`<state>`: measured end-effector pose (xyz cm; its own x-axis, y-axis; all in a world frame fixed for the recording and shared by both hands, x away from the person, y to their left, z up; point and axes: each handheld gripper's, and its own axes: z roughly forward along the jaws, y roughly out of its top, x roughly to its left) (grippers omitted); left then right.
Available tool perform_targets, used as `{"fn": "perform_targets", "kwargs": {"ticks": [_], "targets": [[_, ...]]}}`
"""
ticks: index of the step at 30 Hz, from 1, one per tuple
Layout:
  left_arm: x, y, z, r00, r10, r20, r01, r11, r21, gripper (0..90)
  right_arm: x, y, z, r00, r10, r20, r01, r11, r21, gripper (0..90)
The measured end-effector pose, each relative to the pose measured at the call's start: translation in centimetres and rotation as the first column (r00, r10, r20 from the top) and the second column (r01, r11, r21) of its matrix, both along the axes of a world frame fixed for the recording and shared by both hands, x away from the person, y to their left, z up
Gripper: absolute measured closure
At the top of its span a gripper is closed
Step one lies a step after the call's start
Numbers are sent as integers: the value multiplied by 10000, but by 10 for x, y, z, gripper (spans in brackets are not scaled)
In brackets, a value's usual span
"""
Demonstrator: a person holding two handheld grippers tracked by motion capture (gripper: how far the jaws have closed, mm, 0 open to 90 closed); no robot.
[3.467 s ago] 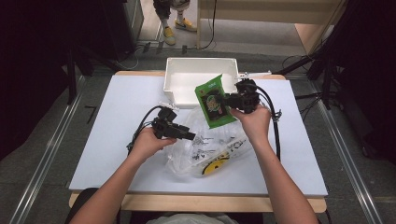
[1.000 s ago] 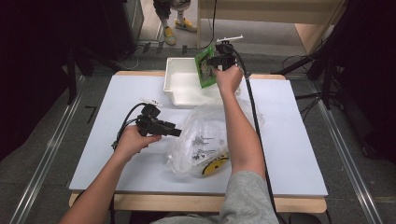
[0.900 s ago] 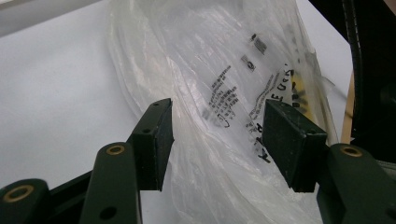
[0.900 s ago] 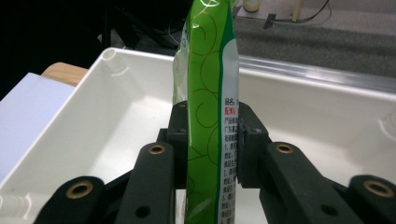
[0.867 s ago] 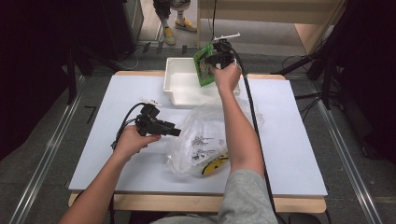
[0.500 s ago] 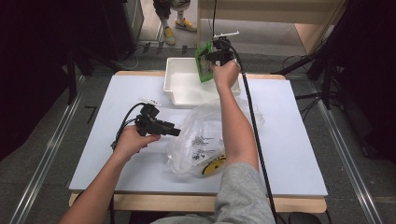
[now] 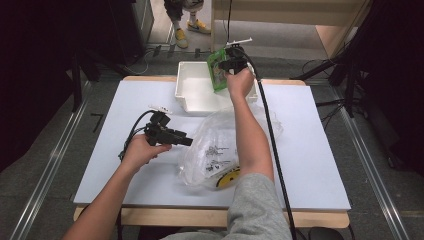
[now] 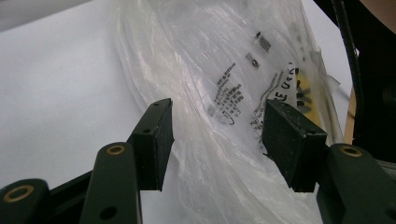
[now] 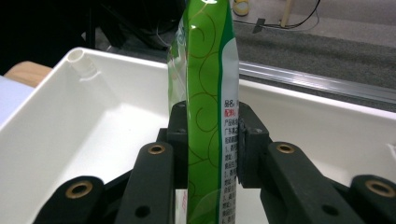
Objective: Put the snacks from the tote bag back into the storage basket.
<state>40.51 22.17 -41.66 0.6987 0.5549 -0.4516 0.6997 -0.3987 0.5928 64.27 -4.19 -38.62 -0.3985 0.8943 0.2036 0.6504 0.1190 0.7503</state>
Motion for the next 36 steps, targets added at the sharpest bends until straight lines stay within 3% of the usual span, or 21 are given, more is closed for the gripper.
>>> {"fn": "perform_targets", "kwargs": {"ticks": [7, 12, 19, 22, 24, 36], "targets": [[0, -3, -2, 10000, -86, -52, 86, 9999, 102, 443, -1, 0, -2, 9999, 141, 63, -139, 9996, -258, 735], [0, -4, -2, 9999, -113, -36, 113, 9998, 158, 444, 1, 0, -3, 9999, 158, -37, -157, 9998, 100, 746], [0, -3, -2, 9999, -118, -56, 119, 9998, 147, 444, 1, 2, -1, 9993, -58, 381, 46, 9995, 319, 739], [0, -3, -2, 9999, -103, -49, 104, 9999, 122, 444, 3, 1, -4, 9992, 30, 391, -33, 10000, 92, 719], [1, -3, -3, 10000, -48, -48, 49, 9999, 142, 444, 4, 1, -9, 9998, 36, 214, -29, 9994, -342, 681], [1, -5, -4, 9998, -112, -149, 116, 9997, 228, 444, 9, 0, -19, 9999, -126, -66, 122, 9982, -580, 581]]}}
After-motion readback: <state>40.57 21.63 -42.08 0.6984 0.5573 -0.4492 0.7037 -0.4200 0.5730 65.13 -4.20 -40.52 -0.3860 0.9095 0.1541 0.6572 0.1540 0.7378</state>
